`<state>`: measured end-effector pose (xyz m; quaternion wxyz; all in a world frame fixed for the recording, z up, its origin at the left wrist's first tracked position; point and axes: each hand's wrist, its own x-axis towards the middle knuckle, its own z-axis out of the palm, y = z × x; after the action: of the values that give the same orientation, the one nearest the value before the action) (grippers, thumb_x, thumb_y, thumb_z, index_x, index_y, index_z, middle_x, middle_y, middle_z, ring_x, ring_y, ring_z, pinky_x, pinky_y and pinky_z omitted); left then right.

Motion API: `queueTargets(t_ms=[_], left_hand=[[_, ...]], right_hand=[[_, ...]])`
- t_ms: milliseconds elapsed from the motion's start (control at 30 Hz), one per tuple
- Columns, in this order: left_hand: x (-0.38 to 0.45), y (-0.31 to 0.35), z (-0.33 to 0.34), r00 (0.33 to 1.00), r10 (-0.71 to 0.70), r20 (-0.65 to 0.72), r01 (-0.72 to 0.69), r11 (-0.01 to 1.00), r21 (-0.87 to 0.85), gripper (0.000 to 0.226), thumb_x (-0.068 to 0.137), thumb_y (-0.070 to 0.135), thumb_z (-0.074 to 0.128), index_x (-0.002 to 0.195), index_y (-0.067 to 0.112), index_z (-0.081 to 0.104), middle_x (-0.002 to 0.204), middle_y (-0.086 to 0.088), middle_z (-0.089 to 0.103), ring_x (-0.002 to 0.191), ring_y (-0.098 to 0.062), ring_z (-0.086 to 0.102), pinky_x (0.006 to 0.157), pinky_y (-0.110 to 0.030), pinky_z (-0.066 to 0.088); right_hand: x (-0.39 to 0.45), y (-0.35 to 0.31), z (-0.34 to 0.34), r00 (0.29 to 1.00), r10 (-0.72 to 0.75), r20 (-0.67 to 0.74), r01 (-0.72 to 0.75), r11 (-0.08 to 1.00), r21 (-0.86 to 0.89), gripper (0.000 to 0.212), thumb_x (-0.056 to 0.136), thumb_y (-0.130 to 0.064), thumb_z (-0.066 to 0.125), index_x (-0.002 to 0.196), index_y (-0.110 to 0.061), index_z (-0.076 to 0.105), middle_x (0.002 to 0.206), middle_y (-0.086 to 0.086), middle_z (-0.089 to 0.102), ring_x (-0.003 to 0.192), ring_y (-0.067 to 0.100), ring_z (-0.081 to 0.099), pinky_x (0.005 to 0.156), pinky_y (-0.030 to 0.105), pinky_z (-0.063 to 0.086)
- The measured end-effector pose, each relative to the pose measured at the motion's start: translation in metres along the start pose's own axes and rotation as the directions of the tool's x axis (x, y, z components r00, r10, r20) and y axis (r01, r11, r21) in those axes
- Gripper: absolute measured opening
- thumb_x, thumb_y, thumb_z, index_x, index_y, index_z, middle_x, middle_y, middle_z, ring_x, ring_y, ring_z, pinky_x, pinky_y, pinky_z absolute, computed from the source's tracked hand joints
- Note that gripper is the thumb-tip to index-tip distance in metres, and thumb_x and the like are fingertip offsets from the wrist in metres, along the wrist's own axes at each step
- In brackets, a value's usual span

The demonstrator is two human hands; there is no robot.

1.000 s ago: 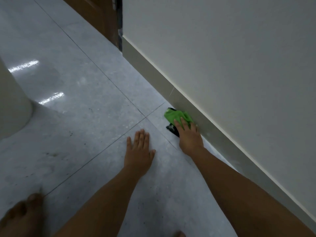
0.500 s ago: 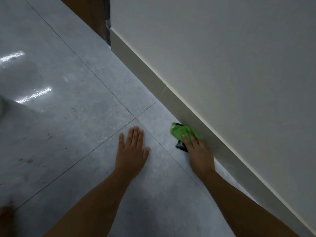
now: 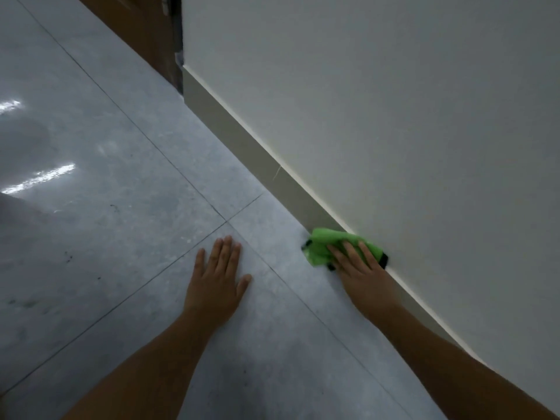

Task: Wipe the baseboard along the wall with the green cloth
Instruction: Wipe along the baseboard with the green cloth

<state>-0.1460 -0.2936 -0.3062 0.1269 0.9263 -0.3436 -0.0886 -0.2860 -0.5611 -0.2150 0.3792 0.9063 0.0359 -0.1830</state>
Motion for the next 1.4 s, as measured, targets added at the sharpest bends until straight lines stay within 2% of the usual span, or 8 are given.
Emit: queueTargets(t_ms=[267, 433, 567, 733, 833, 1000, 1133, 1400], left_hand=[[0.000, -0.001, -0.001, 1.000, 0.021, 0.010, -0.022, 1.000, 0.004, 0.071, 0.094, 0.054, 0.014, 0.140, 0.003, 0.030, 0.147, -0.018, 0.034, 0.136, -0.029, 0.027, 0.110, -0.043, 0.005], [0.000, -0.001, 0.002, 1.000, 0.018, -0.013, -0.018, 0.999, 0.030, 0.070, 0.094, 0.054, 0.015, 0.143, 0.006, 0.028, 0.149, -0.015, 0.030, 0.139, -0.027, 0.022, 0.110, -0.043, 0.006], [0.000, 0.000, 0.008, 0.999, 0.009, -0.041, -0.007, 0.998, 0.059, 0.069, 0.093, 0.054, 0.022, 0.146, 0.010, 0.023, 0.153, -0.012, 0.022, 0.141, -0.024, 0.014, 0.112, -0.044, 0.003], [-0.001, -0.001, 0.007, 0.999, 0.013, -0.031, -0.011, 0.999, 0.048, 0.069, 0.093, 0.054, 0.022, 0.146, 0.010, 0.021, 0.153, -0.012, 0.019, 0.142, -0.023, 0.013, 0.113, -0.043, 0.002], [-0.001, -0.003, 0.002, 1.000, 0.019, -0.012, -0.019, 0.999, 0.032, 0.069, 0.093, 0.054, 0.019, 0.144, 0.008, 0.025, 0.151, -0.014, 0.025, 0.140, -0.026, 0.020, 0.112, -0.041, 0.002], [0.000, -0.003, 0.003, 0.999, 0.027, -0.021, -0.027, 0.999, 0.033, 0.071, 0.093, 0.055, 0.016, 0.143, 0.005, 0.027, 0.150, -0.015, 0.027, 0.138, -0.027, 0.023, 0.110, -0.042, 0.004], [-0.001, -0.003, 0.004, 1.000, 0.022, -0.016, -0.022, 1.000, 0.011, 0.070, 0.093, 0.054, 0.018, 0.144, 0.006, 0.023, 0.151, -0.015, 0.025, 0.141, -0.025, 0.017, 0.111, -0.045, 0.006], [0.000, -0.003, 0.004, 0.999, 0.023, -0.034, -0.023, 1.000, 0.013, 0.069, 0.092, 0.054, 0.022, 0.144, 0.008, 0.026, 0.151, -0.012, 0.024, 0.140, -0.024, 0.017, 0.112, -0.044, 0.004]], right_hand=[[-0.062, -0.007, 0.031, 0.998, 0.046, 0.047, -0.056, 0.967, 0.248, 0.049, 0.079, -0.007, 0.031, 0.113, -0.002, 0.066, 0.122, 0.015, 0.064, 0.122, 0.034, 0.046, 0.118, 0.040, -0.005], [0.064, -0.008, -0.040, 0.994, 0.041, -0.106, 0.014, 0.881, 0.472, 0.054, 0.061, -0.002, 0.076, 0.113, -0.004, 0.065, 0.127, 0.017, 0.061, 0.117, 0.033, 0.057, 0.108, 0.044, 0.033], [0.130, -0.023, -0.093, 0.991, 0.136, -0.003, -0.084, 0.631, 0.771, 0.068, 0.086, -0.002, 0.051, 0.147, -0.021, 0.027, 0.160, 0.009, 0.008, 0.137, 0.034, 0.028, 0.108, 0.044, 0.031], [0.118, -0.039, -0.074, 0.953, 0.254, 0.162, -0.285, 0.586, 0.758, 0.067, 0.091, -0.033, 0.041, 0.150, -0.019, 0.013, 0.158, 0.004, 0.019, 0.125, 0.032, 0.037, 0.096, 0.043, 0.037], [0.059, -0.043, -0.043, 0.931, 0.284, 0.231, -0.360, 0.598, 0.716, 0.065, 0.089, -0.043, 0.042, 0.145, -0.012, 0.032, 0.146, 0.008, 0.042, 0.109, 0.031, 0.051, 0.080, 0.042, 0.047], [-0.057, -0.046, 0.017, 0.817, 0.391, 0.424, -0.576, 0.595, 0.561, 0.042, 0.063, -0.011, 0.077, 0.103, -0.003, 0.065, 0.091, 0.017, 0.060, 0.068, 0.035, 0.060, 0.042, 0.036, 0.048], [-0.035, -0.050, -0.006, 0.763, 0.408, 0.502, -0.645, 0.537, 0.543, 0.033, 0.076, -0.005, 0.066, 0.108, -0.003, 0.057, 0.099, 0.016, 0.061, 0.080, 0.032, 0.061, 0.056, 0.036, 0.049], [0.149, -0.040, -0.098, 0.946, 0.321, 0.043, -0.237, 0.595, 0.768, 0.039, 0.091, -0.020, 0.049, 0.130, -0.016, 0.046, 0.143, 0.016, 0.042, 0.123, 0.035, 0.042, 0.096, 0.045, 0.040]])
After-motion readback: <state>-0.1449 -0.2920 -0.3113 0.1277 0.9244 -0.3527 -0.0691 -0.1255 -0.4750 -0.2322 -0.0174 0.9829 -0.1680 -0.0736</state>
